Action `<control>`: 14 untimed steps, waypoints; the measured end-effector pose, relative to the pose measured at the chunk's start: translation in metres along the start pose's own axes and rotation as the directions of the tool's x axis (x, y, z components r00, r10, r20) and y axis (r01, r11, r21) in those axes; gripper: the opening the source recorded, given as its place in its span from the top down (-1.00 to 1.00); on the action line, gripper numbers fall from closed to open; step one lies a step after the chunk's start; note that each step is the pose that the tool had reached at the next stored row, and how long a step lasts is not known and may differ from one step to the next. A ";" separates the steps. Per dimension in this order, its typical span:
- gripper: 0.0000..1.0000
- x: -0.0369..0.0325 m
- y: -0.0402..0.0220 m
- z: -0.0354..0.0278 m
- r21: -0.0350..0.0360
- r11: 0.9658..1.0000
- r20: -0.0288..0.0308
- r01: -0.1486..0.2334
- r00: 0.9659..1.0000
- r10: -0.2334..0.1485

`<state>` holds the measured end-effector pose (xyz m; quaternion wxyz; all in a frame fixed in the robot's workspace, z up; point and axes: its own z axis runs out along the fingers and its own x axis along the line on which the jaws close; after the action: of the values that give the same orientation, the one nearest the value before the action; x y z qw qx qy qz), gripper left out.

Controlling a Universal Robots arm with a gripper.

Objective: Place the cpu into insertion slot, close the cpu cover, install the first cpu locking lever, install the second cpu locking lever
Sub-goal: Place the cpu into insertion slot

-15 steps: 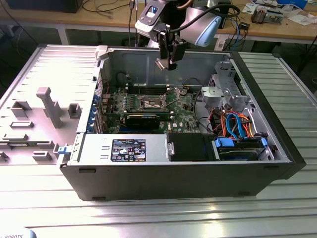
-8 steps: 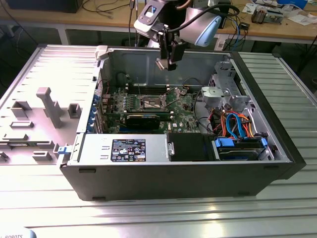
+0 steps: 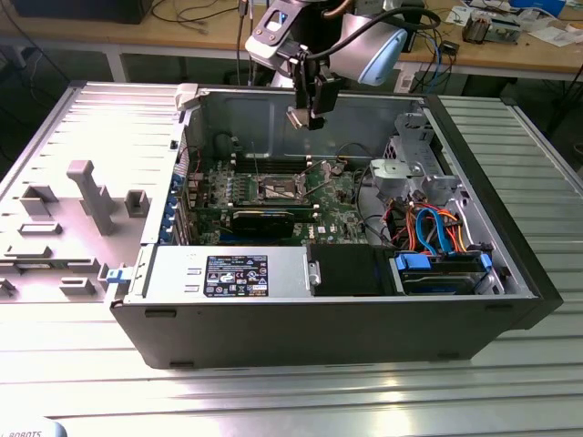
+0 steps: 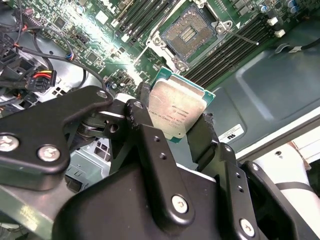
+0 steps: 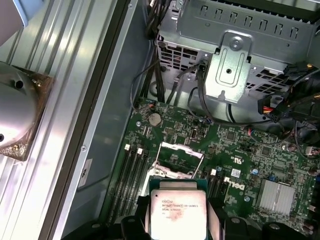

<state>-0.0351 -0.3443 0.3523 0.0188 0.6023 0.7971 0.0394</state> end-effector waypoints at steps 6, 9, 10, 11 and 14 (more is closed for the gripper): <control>-0.08 0.0000 0.0000 0.0000 0.000 1.000 0.001 -0.009 1.000 0.009; -0.08 0.0000 0.0000 0.0000 0.000 1.000 0.001 -0.010 1.000 0.010; -0.08 0.0000 0.0000 0.0000 0.000 1.000 0.001 -0.010 1.000 0.010; -0.08 0.0000 0.0000 0.0000 0.000 1.000 0.001 -0.010 1.000 0.010; -0.08 0.0000 0.0000 0.0000 0.000 1.000 0.001 -0.011 1.000 0.011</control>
<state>-0.0351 -0.3443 0.3523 0.0190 0.6065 0.7939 0.0392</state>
